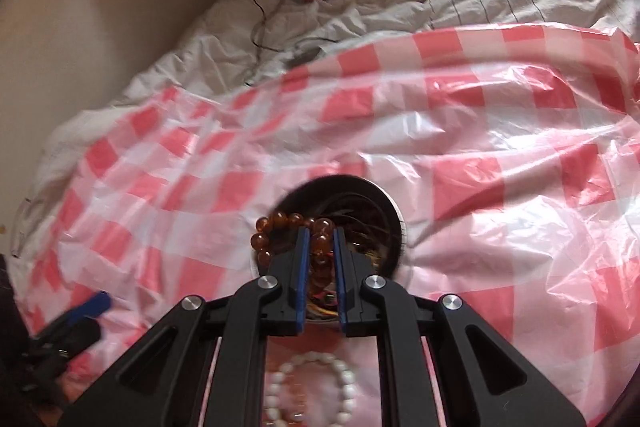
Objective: Organize jewelry
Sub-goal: 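Lower the amber bead bracelet into the tin and open the right tool, then move the left tool to the pale pink bead bracelet while the right tool approaches the white bead bracelet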
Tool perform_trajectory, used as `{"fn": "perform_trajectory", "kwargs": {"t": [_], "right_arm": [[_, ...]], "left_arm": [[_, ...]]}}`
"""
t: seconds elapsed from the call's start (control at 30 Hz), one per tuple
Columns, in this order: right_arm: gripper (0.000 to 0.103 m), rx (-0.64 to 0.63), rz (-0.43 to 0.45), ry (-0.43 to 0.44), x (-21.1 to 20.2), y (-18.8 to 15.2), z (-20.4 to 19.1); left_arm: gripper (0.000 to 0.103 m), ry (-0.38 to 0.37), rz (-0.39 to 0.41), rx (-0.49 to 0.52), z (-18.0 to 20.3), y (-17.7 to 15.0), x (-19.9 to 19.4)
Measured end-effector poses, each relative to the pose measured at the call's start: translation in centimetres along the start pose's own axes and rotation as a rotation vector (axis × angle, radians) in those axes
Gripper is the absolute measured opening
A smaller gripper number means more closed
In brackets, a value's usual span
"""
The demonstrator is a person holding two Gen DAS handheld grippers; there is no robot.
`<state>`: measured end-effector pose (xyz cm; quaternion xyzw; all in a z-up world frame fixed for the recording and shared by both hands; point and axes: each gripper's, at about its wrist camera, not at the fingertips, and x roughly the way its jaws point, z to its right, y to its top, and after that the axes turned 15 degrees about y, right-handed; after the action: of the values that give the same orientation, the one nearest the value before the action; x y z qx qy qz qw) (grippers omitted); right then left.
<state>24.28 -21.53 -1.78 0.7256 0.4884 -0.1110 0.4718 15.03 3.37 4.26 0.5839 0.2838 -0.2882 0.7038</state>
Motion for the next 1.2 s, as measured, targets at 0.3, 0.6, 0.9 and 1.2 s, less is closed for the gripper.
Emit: {"fn": "perform_trajectory", "kwargs": {"t": [0.3,0.6,0.9,1.2], "right_arm": [[0.031,-0.144,0.064,-0.079,-3.5,0.0,-1.9],[0.052,-0.194,-0.024,-0.110,-8.1,-9.8,-3.1],[0.036,-0.264,-0.071,-0.112,-5.2,-9.6,-2.9],[0.012,-0.309,-0.209,-0.182,-1.2,-9.4,-3.1]], "left_arm": [[0.062,-0.011,-0.002,0.035,0.9,0.0,-0.1],[0.068,0.031,-0.026,0.131,2.6,-0.7,0.5],[0.068,0.067,-0.079,0.263,4.5,-1.9,2.2],[0.068,0.085,-0.084,0.313,5.2,-2.2,2.5]]}}
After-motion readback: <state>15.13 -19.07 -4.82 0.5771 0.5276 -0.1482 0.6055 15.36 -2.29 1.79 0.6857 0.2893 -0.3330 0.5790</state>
